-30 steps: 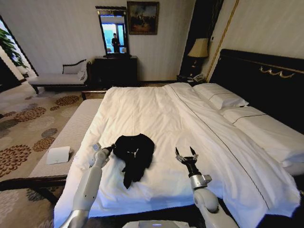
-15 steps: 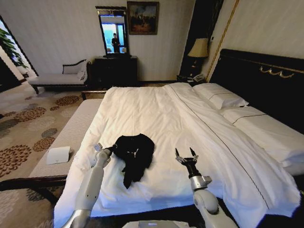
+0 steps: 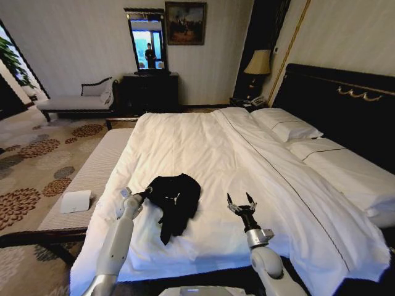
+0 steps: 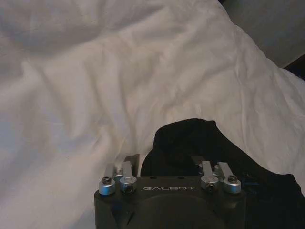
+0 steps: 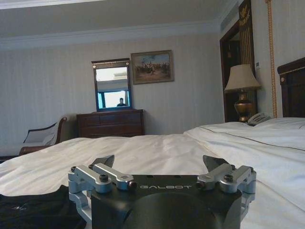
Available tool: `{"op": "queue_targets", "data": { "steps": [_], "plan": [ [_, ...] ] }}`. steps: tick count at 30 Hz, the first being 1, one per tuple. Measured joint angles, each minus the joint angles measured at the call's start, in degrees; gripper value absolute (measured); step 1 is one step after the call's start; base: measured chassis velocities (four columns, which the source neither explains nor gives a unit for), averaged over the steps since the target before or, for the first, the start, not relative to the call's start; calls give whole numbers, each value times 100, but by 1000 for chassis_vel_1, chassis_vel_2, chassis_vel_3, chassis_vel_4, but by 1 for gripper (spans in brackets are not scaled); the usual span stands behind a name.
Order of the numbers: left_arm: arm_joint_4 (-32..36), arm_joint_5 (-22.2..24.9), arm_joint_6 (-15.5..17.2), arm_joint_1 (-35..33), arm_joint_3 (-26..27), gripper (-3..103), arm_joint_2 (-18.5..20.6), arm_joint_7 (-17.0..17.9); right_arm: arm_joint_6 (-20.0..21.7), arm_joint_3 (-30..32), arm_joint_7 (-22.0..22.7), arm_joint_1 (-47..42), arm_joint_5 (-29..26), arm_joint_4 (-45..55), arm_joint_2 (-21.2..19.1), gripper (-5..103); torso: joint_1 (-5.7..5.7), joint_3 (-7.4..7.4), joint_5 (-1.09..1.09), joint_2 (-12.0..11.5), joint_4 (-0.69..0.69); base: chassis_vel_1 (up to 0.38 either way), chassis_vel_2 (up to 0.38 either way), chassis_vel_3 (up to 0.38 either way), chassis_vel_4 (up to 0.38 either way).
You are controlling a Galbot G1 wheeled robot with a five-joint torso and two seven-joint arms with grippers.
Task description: Fold the clothes on the bed.
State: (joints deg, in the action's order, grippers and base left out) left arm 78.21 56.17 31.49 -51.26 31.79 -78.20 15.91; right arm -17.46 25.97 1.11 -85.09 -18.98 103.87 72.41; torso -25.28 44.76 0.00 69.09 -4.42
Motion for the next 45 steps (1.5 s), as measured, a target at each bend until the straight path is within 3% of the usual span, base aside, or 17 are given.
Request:
{"op": "queue_targets", "data": {
  "steps": [6, 10, 12, 14, 17, 19, 23, 26, 27, 32, 38, 41, 42, 45],
  "plan": [
    [-21, -4, -6, 6, 7, 73, -27, -14, -11, -4, 0, -18, 28, -5, 15, 100, 0, 0, 0, 0, 0, 0, 0, 0, 0],
    [-87, -29, -33, 48, -11, 63, -52, -35, -15, -2, 0, -19, 30, -6, 15, 100, 0, 0, 0, 0, 0, 0, 0, 0, 0],
    [-107, -45, -43, 70, -14, 52, -68, -52, -16, -1, 0, -17, 30, -6, 15, 100, 0, 0, 0, 0, 0, 0, 0, 0, 0],
    [-114, -49, -47, 80, -14, 52, -72, -58, -16, -1, 0, -16, 30, -6, 15, 100, 0, 0, 0, 0, 0, 0, 0, 0, 0],
    [-133, -52, -53, 104, -6, 35, -72, -65, -16, 0, 5, -8, 27, -14, 12, 100, 0, 0, 0, 0, 0, 0, 0, 0, 0],
    [-135, -52, -55, 107, -1, 35, -69, -68, -16, -1, 12, 1, 26, -20, 10, 100, 0, 0, 0, 0, 0, 0, 0, 0, 0],
    [-131, -52, -64, 110, 27, 14, -40, -77, -16, -21, 61, 64, 23, -68, 0, 100, 0, 0, 0, 0, 0, 0, 0, 0, 0],
    [-107, -49, -67, 110, 41, 8, -19, -78, -16, -49, 75, 102, 10, -95, -13, 100, 0, 0, -1, 0, 0, 0, 0, 0, 0],
    [-87, -48, -68, 109, 47, 2, -7, -79, -16, -69, 81, 133, -16, -115, -23, 100, 0, 0, 0, 0, 0, 0, 0, 0, 0],
    [14, -26, -68, 80, 73, 1, 56, -86, -23, -194, 148, 279, -282, -185, -101, 100, 0, 0, 0, 0, -2, 0, 0, 0, 0],
    [347, 51, -56, -107, 118, 1, 257, -116, 316, -772, 585, 942, -1439, -331, -725, 100, 0, 0, 0, 0, -1, 0, 0, 0, 0],
    [552, 48, -52, -309, 136, 1, 371, -178, 962, -1345, 663, 1606, -2612, -429, -1267, 100, 0, 1, 0, 0, 0, 0, 0, 0, 0],
    [552, 48, -52, -309, 136, 1, 371, -178, 962, -1345, 663, 1606, -2612, -429, -1267, 100, 0, 1, 0, 0, 0, 0, 0, 0, 0],
    [665, 34, -51, -433, 154, 1, 408, -189, 1694, -1970, 678, 2354, -3737, -717, -1537, 100, 0, 1, -1, 0, 2, 0, 0, 0, 0]
  ]
}}
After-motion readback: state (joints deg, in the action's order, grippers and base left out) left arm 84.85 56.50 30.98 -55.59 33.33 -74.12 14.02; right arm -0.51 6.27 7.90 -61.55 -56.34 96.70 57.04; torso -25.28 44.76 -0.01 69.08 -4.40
